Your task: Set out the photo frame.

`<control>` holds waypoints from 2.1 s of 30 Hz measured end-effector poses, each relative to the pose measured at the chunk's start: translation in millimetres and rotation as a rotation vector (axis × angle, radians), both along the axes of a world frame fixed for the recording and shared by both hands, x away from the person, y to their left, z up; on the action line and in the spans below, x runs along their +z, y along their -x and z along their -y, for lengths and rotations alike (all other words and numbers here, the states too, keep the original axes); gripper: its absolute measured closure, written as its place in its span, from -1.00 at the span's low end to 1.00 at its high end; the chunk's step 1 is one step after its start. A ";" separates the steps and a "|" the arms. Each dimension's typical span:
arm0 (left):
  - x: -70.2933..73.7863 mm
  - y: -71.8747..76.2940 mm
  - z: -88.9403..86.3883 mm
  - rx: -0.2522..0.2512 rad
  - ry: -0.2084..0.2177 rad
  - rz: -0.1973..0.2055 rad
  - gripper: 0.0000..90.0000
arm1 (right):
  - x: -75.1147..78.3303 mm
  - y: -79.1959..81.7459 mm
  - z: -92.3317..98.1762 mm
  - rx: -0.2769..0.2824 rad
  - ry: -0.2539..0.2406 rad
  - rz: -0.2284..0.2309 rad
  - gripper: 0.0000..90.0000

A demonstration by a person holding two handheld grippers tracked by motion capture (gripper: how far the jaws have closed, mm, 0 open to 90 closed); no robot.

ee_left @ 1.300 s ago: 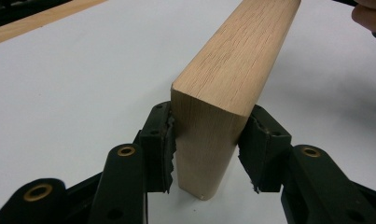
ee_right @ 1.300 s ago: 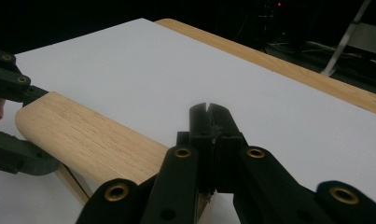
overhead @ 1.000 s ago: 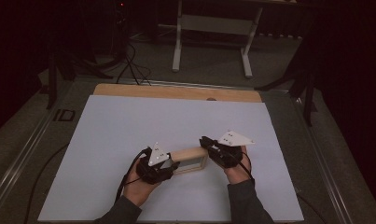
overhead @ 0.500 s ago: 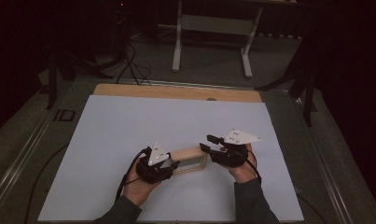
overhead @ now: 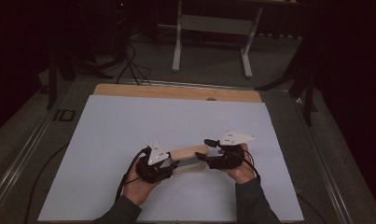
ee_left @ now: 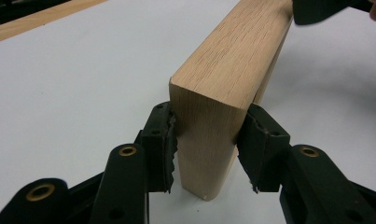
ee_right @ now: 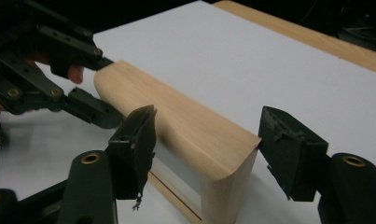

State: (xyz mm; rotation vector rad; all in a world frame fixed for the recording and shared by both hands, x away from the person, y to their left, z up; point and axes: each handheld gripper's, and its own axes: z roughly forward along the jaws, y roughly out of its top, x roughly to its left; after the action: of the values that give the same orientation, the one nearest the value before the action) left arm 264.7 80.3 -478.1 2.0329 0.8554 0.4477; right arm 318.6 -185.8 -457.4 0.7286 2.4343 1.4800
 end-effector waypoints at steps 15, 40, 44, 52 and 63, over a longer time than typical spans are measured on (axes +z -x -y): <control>0.2 -1.6 -0.6 0.005 0.008 -0.006 0.28 | -9.1 -2.5 -4.4 0.014 0.018 -0.020 -0.30; 1.2 -6.0 -3.3 0.020 0.011 -0.009 0.29 | -18.4 -3.3 -10.8 -0.002 0.090 -0.002 -0.12; 1.7 -7.4 -4.7 0.025 0.009 -0.008 0.28 | -18.4 -2.9 -12.9 -0.008 0.095 0.011 -0.10; 2.5 -10.1 -6.3 0.045 0.009 -0.002 0.25 | -18.1 -1.6 -16.8 -0.022 0.104 0.026 -0.07; 2.8 -16.0 -10.6 0.065 0.016 0.003 0.22 | -18.5 -2.4 -24.9 -0.061 0.099 0.040 -0.06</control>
State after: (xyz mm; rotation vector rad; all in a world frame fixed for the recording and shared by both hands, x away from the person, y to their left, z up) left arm 280.7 91.0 -475.3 1.9935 0.9219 0.4783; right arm 321.0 -160.9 -475.9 0.7377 2.4140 1.3284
